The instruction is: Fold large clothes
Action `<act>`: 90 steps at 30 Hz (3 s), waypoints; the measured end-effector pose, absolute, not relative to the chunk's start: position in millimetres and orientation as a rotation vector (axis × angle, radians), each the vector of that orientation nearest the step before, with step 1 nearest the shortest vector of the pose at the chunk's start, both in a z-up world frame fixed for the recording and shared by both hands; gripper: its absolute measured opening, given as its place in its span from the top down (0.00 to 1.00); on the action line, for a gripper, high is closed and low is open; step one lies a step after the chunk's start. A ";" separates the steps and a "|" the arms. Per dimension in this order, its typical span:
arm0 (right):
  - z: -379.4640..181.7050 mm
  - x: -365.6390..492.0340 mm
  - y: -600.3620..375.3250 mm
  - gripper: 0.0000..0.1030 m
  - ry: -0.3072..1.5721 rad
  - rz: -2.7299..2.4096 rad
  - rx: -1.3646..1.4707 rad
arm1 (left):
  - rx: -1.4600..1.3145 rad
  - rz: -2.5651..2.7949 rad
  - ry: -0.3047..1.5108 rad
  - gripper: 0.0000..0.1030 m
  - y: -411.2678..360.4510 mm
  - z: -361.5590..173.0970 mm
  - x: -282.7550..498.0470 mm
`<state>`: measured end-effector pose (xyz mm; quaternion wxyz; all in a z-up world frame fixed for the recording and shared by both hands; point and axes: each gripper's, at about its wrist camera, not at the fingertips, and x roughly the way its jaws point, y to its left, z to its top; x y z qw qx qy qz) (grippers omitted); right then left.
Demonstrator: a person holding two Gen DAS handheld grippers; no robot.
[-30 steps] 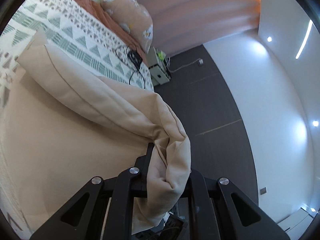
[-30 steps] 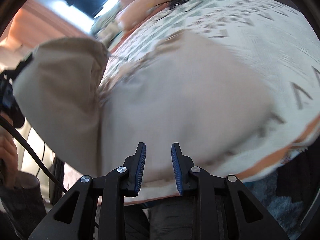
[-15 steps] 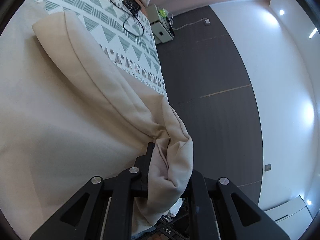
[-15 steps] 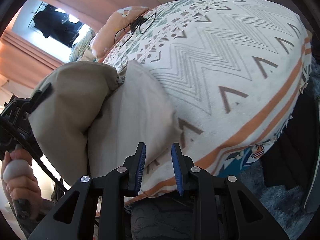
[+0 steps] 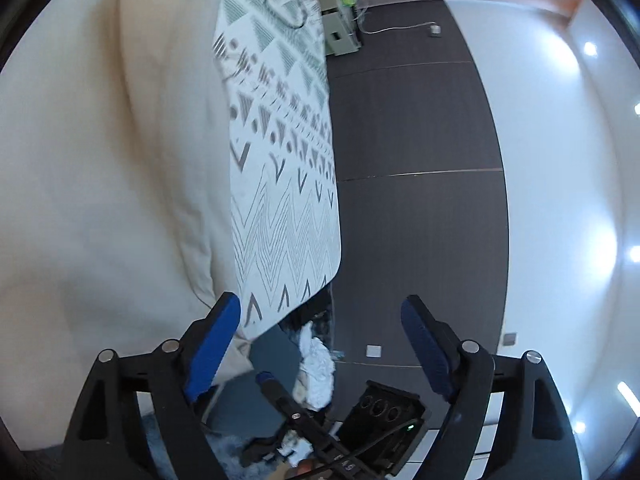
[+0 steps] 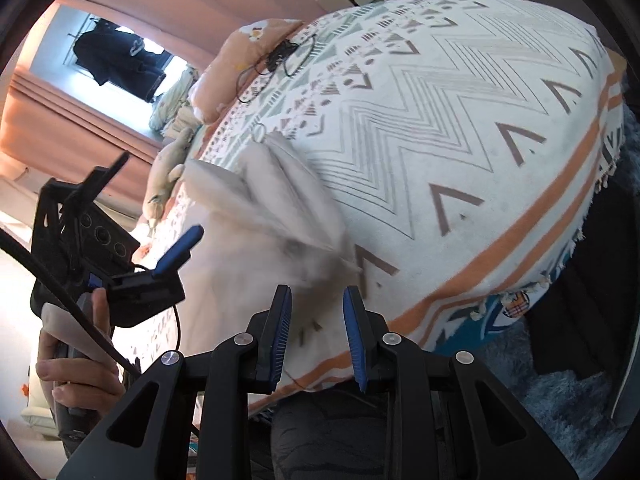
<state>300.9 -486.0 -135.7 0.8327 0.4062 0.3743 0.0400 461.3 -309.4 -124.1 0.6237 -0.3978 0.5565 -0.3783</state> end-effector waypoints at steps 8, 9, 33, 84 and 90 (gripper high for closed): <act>-141.5 315.4 -471.7 0.41 0.788 0.128 0.866 | -0.858 -0.724 1.173 0.19 -227.1 -116.1 470.6; -143.0 318.3 -468.7 0.41 0.792 0.137 0.866 | -0.851 -0.695 1.163 0.19 -211.3 -117.3 468.1; -137.1 349.8 -462.4 0.93 0.708 0.035 0.770 | -0.725 -0.375 1.214 0.19 -88.3 -191.8 417.6; -195.7 338.5 -452.0 0.85 0.854 0.137 0.876 | -0.609 -0.387 1.202 0.69 -93.2 -191.7 392.3; -192.8 336.2 -456.1 0.82 0.872 0.178 0.888 | -0.619 -0.388 1.245 0.69 -87.3 -193.7 401.2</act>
